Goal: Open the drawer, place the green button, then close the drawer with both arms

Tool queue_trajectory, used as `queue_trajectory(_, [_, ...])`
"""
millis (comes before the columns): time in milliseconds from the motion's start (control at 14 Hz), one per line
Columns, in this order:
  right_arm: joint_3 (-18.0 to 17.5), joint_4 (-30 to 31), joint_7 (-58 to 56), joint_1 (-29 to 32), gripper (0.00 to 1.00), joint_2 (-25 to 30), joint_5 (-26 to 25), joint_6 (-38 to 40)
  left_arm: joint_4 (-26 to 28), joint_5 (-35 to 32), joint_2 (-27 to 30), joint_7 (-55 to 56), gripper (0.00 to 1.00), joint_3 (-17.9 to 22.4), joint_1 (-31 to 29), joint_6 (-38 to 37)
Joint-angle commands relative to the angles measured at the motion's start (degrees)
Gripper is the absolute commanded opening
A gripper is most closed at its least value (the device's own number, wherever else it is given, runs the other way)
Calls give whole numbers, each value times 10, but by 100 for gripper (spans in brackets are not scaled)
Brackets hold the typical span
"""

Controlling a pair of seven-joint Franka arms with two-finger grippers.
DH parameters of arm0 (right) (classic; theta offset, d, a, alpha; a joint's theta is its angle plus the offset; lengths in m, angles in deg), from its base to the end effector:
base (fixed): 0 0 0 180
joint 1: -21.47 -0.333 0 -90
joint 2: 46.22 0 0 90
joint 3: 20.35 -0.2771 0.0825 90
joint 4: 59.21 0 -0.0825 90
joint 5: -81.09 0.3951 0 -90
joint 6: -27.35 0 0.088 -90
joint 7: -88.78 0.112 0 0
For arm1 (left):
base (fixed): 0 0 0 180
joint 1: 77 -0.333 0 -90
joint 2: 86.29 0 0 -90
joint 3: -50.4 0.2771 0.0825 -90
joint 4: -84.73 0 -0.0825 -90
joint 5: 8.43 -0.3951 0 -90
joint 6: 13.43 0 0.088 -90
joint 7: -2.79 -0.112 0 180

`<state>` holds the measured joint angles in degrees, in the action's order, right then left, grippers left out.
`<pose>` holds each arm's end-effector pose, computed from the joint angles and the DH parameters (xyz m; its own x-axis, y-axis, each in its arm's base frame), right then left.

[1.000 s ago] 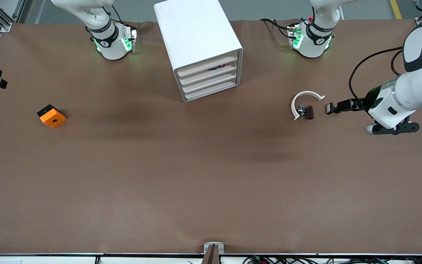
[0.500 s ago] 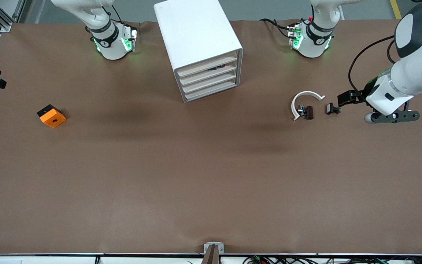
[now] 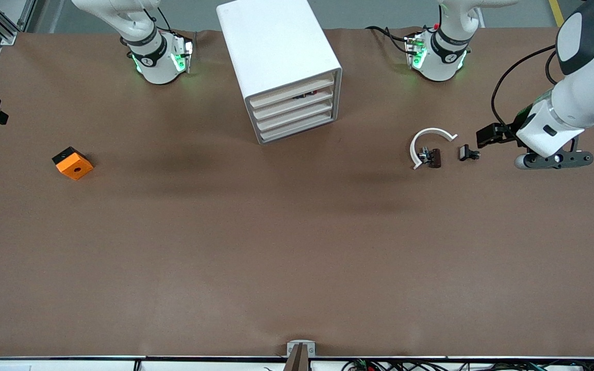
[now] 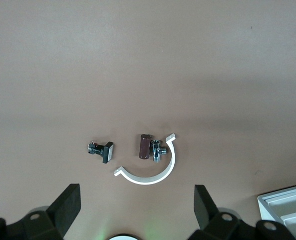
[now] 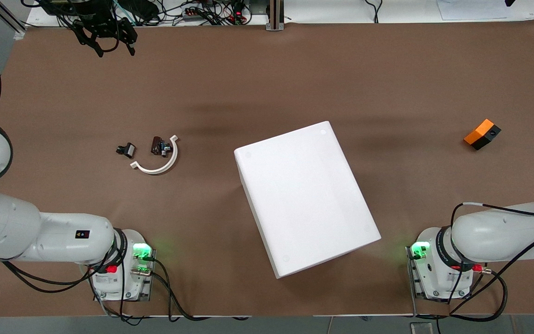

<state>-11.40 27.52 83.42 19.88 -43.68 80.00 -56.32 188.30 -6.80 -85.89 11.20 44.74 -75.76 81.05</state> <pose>0.5370 -0.0736 0.6225 0.9993 -0.0368 -0.0107 -0.0367 -0.9993 0.0111 0.5498 -0.0696 0.4770 0.9877 0.0301 -0.1535 0.0311 -0.9995 0.0046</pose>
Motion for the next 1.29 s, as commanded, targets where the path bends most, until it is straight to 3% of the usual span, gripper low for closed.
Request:
queue_trajectory(0, [-1, 7, 0, 3, 100, 10, -1, -4, 9, -7, 14, -10, 100, 8, 8, 7])
queue_trajectory(143, [1, 7, -1, 5, 100, 11, 20, -3, 10, -7, 14, -10, 100, 7, 8, 7])
queue_trajectory(500, [0, 8, -2, 6, 100, 11, 21, -2, -4, -7, 15, -10, 100, 5, 3, -2])
queue_trajectory(786, [0, 9, -3, 6, 100, 11, 21, -2, -8, -7, 53, -11, 100, 7, 3, -33])
queue_trajectory(1214, [0, 9, -3, 6, 100, 11, 21, -1, -65, -7, 57, -8, 100, 6, 3, -77])
